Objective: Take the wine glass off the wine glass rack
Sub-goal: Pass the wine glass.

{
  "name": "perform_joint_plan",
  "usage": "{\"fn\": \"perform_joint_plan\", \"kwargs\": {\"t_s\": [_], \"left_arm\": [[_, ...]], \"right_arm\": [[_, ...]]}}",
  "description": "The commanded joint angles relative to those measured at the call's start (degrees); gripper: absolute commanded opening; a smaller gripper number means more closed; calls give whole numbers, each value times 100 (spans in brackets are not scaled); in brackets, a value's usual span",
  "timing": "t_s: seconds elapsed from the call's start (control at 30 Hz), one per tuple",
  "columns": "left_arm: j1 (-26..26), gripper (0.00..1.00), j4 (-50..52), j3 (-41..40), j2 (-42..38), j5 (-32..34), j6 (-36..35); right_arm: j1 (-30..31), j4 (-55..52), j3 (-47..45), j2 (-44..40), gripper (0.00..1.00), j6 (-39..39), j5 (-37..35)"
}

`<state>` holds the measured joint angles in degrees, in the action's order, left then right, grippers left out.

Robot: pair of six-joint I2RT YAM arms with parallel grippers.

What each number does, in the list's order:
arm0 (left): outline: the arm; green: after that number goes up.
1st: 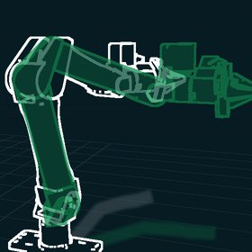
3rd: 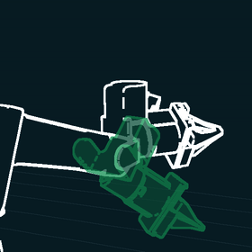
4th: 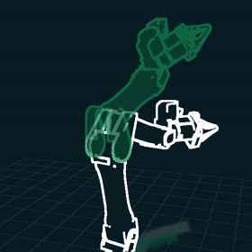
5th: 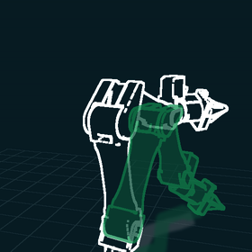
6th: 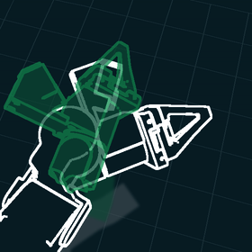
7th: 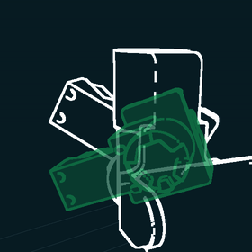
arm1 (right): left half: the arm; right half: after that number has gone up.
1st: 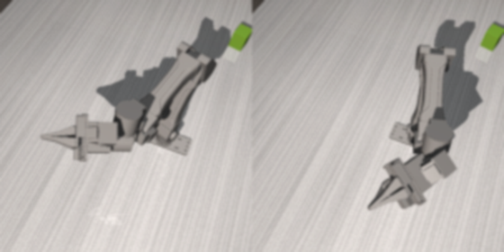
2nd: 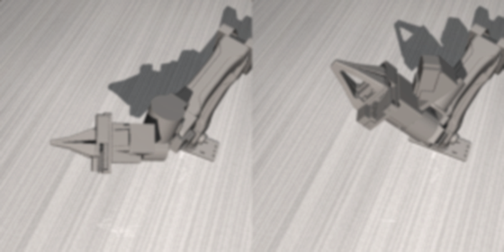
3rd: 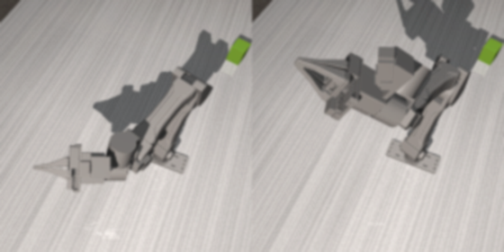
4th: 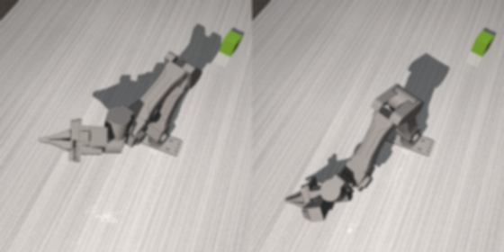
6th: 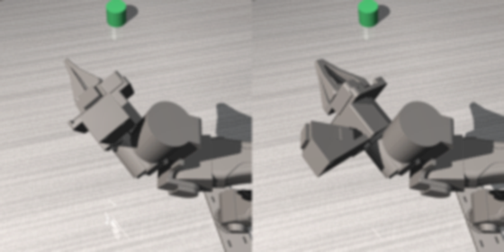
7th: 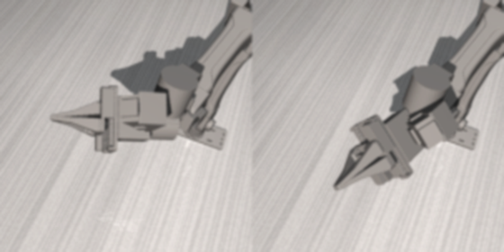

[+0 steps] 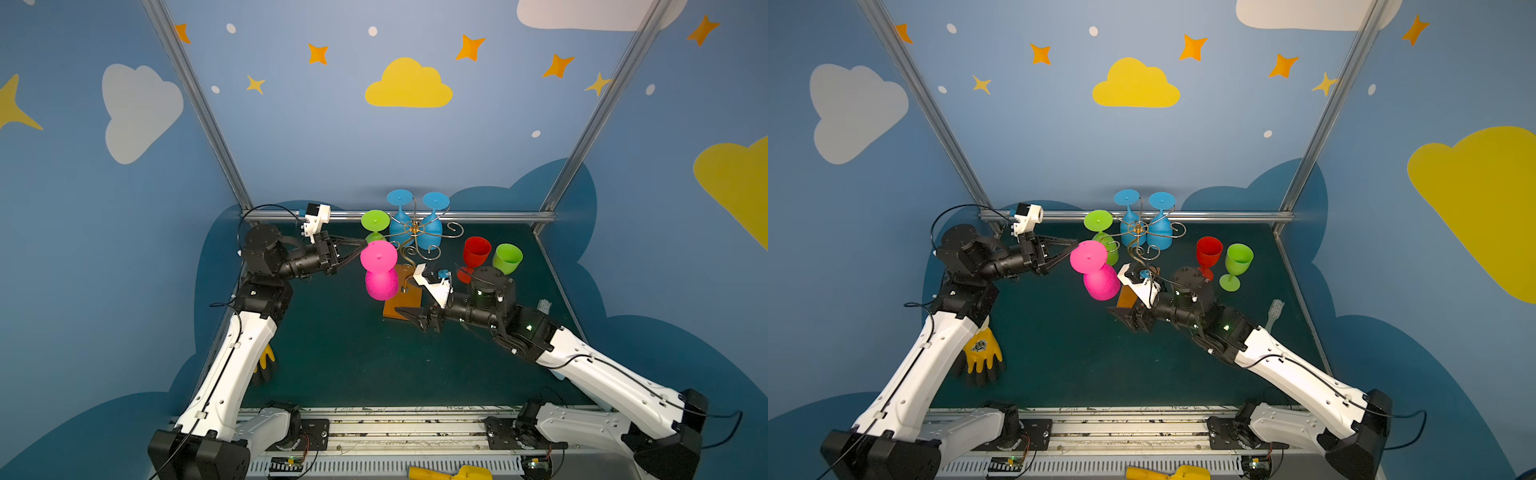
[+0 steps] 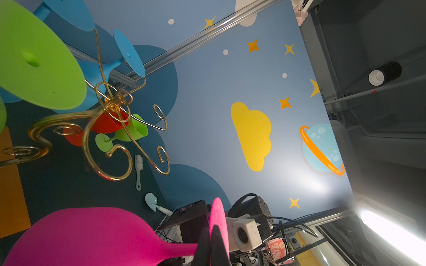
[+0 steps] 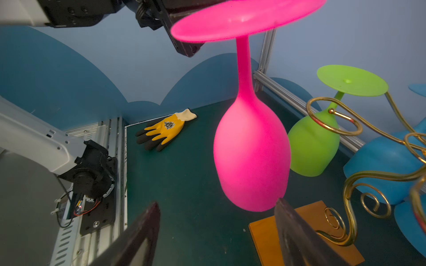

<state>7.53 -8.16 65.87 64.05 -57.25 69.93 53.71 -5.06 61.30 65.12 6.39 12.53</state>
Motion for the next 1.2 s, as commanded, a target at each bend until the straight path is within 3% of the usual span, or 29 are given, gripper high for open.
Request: {"fn": "perform_joint_plan", "kwargs": {"t_s": [0.0,0.87,1.17], "left_arm": [[-41,3,21,-46,-130,-99,-20],[-78,3,52,-105,-268,-89,-6],[-112,3,78,-100,-285,-103,-1]], "right_arm": [[103,656,-99,141,78,-7,-387],[234,1833,-55,1111,83,-198,-441],[271,2138,-235,1042,84,-231,-821]]}}
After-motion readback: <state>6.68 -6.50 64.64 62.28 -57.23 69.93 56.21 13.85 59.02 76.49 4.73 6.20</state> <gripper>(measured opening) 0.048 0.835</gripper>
